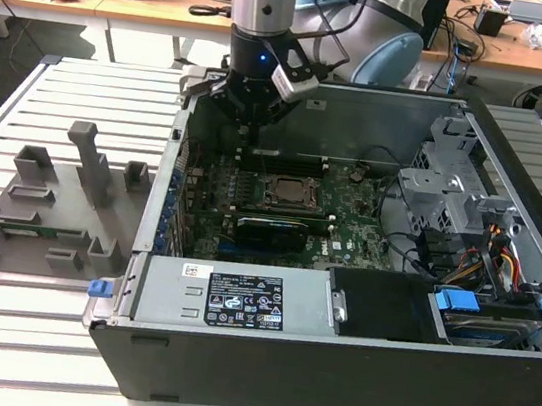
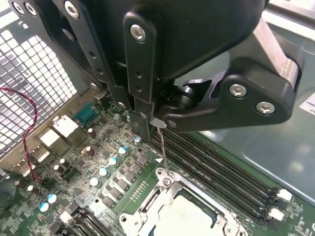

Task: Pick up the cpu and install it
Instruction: 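Install the first cpu locking lever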

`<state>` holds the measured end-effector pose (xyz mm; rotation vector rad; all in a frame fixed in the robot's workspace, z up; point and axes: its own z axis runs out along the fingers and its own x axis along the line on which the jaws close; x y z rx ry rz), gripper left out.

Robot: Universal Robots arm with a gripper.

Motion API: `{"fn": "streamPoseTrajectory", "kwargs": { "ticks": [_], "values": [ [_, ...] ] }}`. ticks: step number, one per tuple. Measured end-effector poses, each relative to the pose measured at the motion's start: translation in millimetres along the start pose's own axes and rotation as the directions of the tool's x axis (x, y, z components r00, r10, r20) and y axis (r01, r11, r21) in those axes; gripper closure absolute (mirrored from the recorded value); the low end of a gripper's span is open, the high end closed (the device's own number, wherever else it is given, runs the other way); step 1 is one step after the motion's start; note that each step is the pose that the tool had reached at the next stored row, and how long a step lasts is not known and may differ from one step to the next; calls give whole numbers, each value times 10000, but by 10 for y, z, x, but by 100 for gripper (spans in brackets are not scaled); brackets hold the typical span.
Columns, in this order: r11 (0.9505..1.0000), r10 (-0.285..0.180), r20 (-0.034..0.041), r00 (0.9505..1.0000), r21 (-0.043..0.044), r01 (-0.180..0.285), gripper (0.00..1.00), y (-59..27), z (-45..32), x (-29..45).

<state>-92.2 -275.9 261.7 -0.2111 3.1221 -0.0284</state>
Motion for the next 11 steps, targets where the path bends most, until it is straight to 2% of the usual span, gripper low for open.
{"fn": "streamPoseTrajectory", "kwargs": {
  "ticks": [2, 4, 11],
  "values": [
    [10000, 27, 1, 10000, 0, -27, 89, -5, 2, -39],
    [10000, 68, -1, 10000, 0, -68, 89, -16, 10, -123],
    [9999, 142, -8, 9999, 1, -142, 89, -45, 23, -332]
  ]
}}
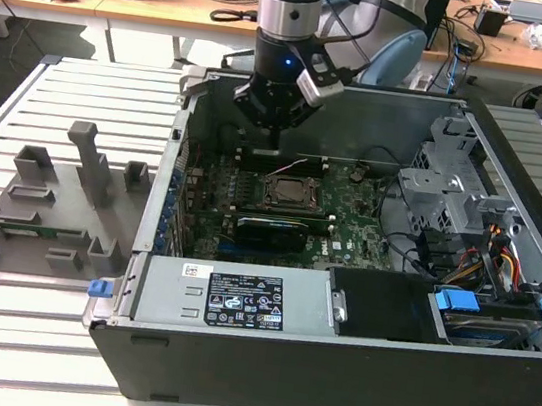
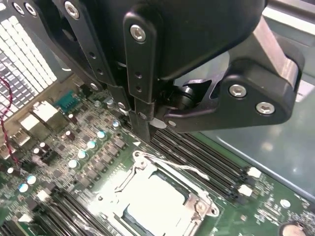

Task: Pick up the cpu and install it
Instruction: 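Install the first cpu locking lever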

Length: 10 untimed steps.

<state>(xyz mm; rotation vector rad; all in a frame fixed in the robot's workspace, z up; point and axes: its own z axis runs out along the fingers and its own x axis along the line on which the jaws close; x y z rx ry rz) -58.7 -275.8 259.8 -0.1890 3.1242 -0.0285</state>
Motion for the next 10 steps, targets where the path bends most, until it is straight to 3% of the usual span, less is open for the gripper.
{"fn": "streamPoseTrajectory", "kwargs": {
  "ticks": [4, 10],
  "values": [
    [10000, 34, -6, 10000, -1, -34, 89, -13, 11, -111],
    [10000, 38, -7, 10000, 0, -38, 89, -15, 15, -124]
  ]
}}
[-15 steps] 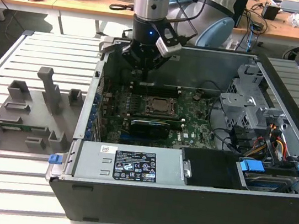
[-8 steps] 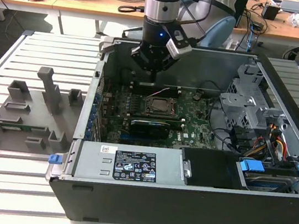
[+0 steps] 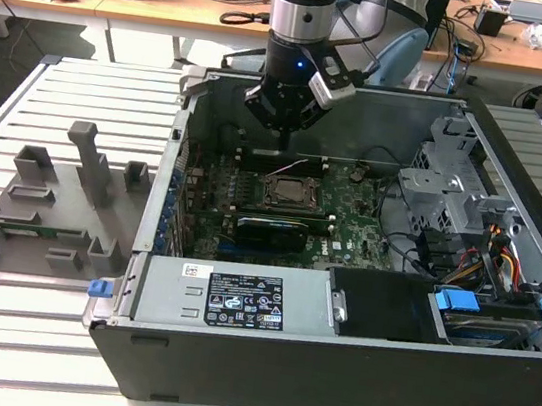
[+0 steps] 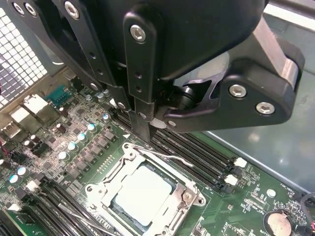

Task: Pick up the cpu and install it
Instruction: 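Install the first cpu locking lever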

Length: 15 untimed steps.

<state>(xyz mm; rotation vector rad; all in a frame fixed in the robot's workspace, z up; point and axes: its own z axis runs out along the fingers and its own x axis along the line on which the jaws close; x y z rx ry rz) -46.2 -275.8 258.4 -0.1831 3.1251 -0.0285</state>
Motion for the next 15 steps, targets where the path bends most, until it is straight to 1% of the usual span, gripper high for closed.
{"fn": "streamPoseTrajectory", "kwargs": {
  "ticks": [2, 3, 4, 6, 7, 8, 9, 12, 14, 15],
  "values": [
    [10000, 0, -1, 10000, -1, 0, 89, 0, 1, 0],
    [10000, -3, 3, 10000, -22, 3, 89, -4, 8, 0],
    [10000, 0, 6, 10000, -48, 0, 89, -31, 16, 4],
    [10000, 1, 7, 10000, -61, -1, 89, -72, 26, 9],
    [9999, 1, 18, 10000, -156, 0, 89, -103, 40, 12],
    [9994, 5, 41, 10000, -351, -4, 89, -106, 44, 13],
    [9993, 6, 45, 10000, -383, -4, 89, -105, 57, 13],
    [9993, 30, 39, 10000, -363, -28, 89, -96, 116, 12],
    [9995, 74, 29, 10000, -321, -73, 89, -66, 168, 9],
    [9995, 88, 27, 10000, -315, -87, 89, -51, 189, 7]
  ]
}}
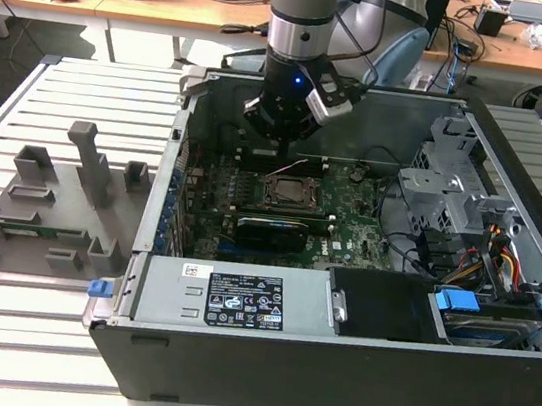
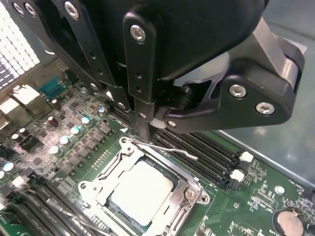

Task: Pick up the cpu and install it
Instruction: 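Install the first cpu locking lever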

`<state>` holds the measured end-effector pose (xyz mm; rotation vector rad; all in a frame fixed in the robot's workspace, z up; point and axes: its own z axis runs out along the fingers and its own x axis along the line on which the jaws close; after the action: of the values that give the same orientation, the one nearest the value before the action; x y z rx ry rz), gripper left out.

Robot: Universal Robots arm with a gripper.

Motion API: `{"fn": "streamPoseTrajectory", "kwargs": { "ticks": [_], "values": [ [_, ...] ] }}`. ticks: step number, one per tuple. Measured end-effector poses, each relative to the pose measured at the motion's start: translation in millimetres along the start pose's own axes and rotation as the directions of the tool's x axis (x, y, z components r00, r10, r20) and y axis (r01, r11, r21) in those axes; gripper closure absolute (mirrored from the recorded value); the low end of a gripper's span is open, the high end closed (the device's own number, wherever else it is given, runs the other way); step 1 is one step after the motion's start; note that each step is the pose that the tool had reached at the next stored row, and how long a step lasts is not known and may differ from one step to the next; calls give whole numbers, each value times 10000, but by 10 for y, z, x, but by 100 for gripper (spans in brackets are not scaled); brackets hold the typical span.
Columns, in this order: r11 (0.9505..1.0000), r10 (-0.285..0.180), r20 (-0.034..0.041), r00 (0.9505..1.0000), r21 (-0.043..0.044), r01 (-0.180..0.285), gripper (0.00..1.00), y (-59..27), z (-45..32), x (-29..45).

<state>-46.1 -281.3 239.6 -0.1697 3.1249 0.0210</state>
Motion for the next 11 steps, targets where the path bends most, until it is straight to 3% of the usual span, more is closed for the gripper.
{"fn": "streamPoseTrajectory", "kwargs": {
  "ticks": [6, 11],
  "values": [
    [10000, 41, -19, 10000, 37, -41, 89, 70, 128, -14],
    [10000, 42, -44, 10000, 48, -42, 89, 76, 192, -80]
  ]
}}
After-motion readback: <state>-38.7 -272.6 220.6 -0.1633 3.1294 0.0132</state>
